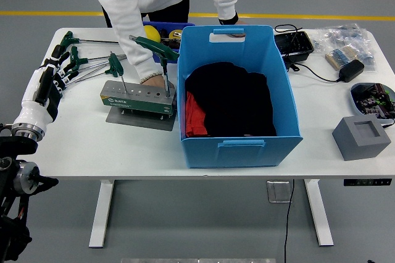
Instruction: Lift tool from toolbox,place it in box,lift tool from toolbox,place it in box
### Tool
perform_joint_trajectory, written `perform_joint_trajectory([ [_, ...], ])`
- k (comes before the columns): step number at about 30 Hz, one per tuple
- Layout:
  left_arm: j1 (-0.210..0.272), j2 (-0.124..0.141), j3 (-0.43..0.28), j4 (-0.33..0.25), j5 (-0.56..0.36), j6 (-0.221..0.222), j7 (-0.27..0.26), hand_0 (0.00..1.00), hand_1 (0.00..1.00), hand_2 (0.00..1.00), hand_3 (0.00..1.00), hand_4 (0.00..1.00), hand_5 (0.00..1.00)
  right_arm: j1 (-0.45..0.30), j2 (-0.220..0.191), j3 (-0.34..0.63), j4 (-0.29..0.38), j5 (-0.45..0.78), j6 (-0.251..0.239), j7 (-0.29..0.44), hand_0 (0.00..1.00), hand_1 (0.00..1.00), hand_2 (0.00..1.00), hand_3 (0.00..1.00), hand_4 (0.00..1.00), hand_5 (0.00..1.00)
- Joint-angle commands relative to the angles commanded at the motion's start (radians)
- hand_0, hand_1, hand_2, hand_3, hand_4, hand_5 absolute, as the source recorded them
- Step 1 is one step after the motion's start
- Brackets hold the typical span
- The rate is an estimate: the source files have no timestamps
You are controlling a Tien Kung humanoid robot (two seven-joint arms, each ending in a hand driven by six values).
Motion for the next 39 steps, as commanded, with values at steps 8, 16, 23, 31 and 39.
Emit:
perform_joint_trajectory([
  [8,0.003,0.0,0.004,-0.003,0.0,-0.002,0.001,0.854,0.921,0.998,0.961,0.936,0.881,0.001,0.0,0.018,0.0,-0.047,0.001,-0.001,0.693,0.679,0.738,0.586,0.794,0.717],
  [16,0.008,0.0,0.007,-0.003,0.002,-0.002,0.002,0.856,0.921,0.998,0.961,0.936,0.882,-0.003,0.002,0.027,0.0,-0.056,0.0,-0.005,0.695,0.677,0.738,0.585,0.794,0.719],
  [23,0.011,0.003,0.01,-0.006,0.002,-0.002,0.004,0.856,0.922,0.998,0.961,0.936,0.882,-0.006,0.004,0.027,0.0,-0.061,0.001,-0.006,0.695,0.677,0.737,0.585,0.794,0.719],
  [31,0.013,0.004,0.009,-0.008,0.004,0.0,0.004,0.858,0.923,0.998,0.96,0.937,0.883,-0.007,0.005,0.025,0.0,-0.059,0.001,-0.006,0.694,0.676,0.735,0.584,0.793,0.721],
  [39,-0.012,0.008,0.034,-0.024,0.004,-0.007,0.011,0.856,0.903,0.998,0.943,0.936,0.882,-0.005,0.005,0.019,0.0,-0.046,-0.001,-0.003,0.692,0.676,0.735,0.585,0.793,0.721],
])
